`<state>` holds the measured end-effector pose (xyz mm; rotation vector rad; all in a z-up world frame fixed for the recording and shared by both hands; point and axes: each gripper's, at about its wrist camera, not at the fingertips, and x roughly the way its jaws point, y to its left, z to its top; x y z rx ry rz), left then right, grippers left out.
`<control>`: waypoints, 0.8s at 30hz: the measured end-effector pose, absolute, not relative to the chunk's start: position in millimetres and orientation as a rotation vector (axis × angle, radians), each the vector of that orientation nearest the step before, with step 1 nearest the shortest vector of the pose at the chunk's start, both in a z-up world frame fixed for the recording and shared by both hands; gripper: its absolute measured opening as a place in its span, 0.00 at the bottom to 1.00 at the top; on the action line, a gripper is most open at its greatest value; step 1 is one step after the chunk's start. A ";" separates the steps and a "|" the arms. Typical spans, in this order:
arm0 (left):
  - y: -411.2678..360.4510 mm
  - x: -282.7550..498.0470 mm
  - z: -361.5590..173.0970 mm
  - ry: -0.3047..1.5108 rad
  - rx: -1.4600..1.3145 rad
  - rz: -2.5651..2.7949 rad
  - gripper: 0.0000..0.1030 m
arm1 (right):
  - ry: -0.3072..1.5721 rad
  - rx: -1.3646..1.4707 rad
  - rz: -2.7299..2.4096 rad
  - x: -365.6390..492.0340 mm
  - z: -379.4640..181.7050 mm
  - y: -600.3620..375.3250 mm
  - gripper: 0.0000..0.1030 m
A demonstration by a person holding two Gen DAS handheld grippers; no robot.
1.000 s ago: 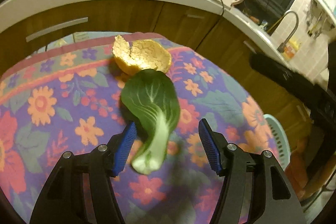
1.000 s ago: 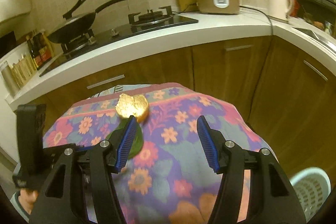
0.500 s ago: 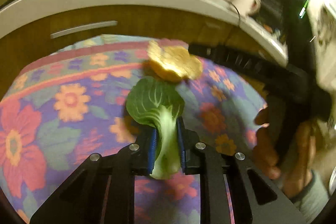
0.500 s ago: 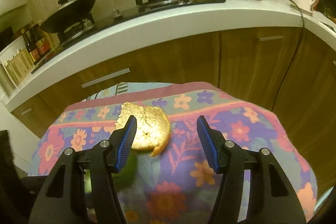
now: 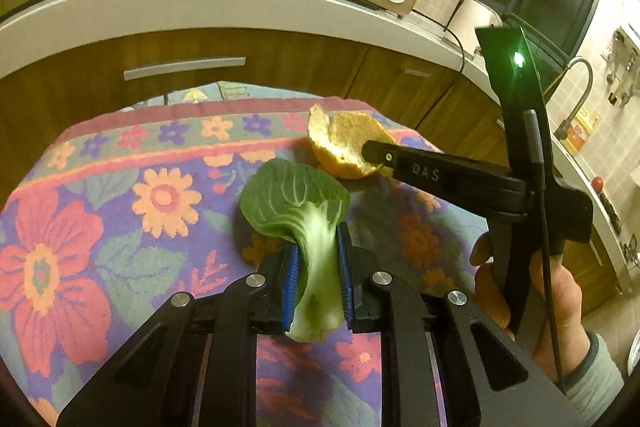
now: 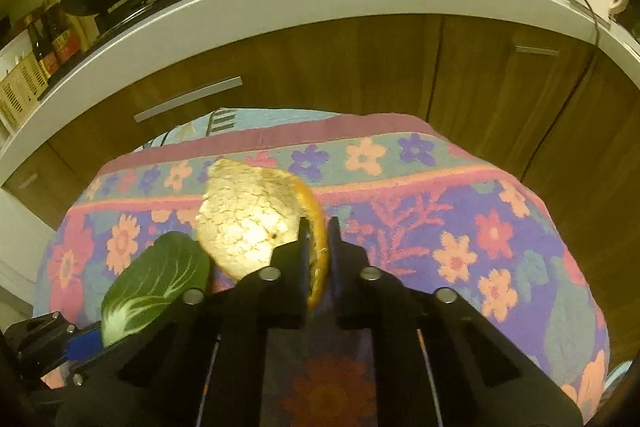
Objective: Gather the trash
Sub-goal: 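Carry bok choy and orange peel over the blue basket and open both grippers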
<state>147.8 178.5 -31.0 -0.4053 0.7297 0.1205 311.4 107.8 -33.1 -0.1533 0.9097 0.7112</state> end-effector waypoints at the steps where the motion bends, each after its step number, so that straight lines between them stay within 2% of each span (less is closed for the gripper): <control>1: 177.9 147.8 -30.3 0.727 -0.403 0.118 0.15 | 0.906 -0.154 0.702 309.6 -32.1 103.3 0.04; 10: 140.4 137.0 -14.3 0.705 -0.377 0.041 0.15 | 0.882 -0.082 0.613 287.0 -15.2 20.7 0.03; 24: -7.7 142.6 -13.0 0.736 -0.256 -0.269 0.16 | 0.795 0.123 0.437 219.3 3.9 -188.8 0.03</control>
